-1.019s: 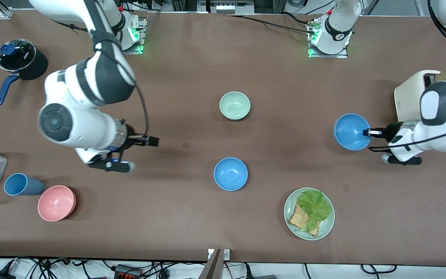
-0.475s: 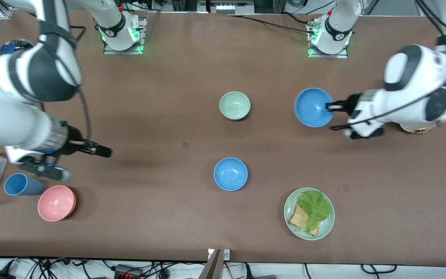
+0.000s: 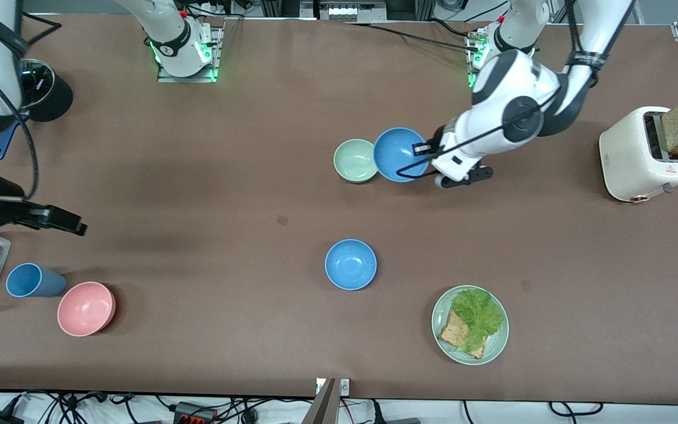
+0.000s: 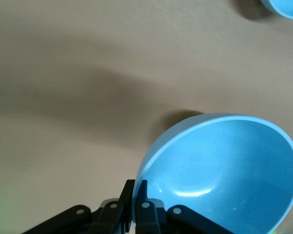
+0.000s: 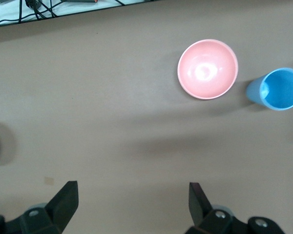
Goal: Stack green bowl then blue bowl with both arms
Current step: 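Carry the blue bowl over the green bowl while the right gripper withdraws, then lower the blue bowl into the green bowl and open the left gripper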
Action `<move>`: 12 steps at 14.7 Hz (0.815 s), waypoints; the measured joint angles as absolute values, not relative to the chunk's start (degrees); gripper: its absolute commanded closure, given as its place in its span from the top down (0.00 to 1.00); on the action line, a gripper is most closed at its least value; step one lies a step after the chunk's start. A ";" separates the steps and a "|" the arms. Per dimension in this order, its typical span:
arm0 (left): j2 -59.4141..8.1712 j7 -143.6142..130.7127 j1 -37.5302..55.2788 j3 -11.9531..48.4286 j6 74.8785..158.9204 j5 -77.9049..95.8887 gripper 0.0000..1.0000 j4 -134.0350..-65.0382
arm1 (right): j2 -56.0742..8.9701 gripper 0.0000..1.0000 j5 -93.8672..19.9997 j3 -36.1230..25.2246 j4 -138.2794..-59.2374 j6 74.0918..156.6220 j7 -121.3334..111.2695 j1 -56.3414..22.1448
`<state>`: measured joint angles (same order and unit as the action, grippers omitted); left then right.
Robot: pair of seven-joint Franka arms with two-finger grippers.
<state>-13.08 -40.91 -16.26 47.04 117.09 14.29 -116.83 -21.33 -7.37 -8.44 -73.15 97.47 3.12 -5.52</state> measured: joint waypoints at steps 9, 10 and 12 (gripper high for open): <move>-20.38 -46.66 -8.09 47.08 126.99 10.47 0.02 -118.70 | -16.08 1.00 -3.00 -3.49 -77.13 94.70 -0.66 0.39; -21.07 -47.46 -7.62 47.06 127.66 9.41 0.02 -118.70 | -15.07 1.00 -2.48 -3.46 -78.64 94.88 -0.66 0.39; -22.24 -48.84 -6.73 47.07 128.33 7.10 0.03 -118.70 | -11.75 1.00 -1.44 -3.41 -84.16 97.55 -0.74 0.39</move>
<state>-22.24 -48.84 -6.73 47.07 128.33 7.10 -118.70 -11.75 -1.44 -3.41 -84.16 97.55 -0.74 0.39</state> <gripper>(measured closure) 0.947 0.000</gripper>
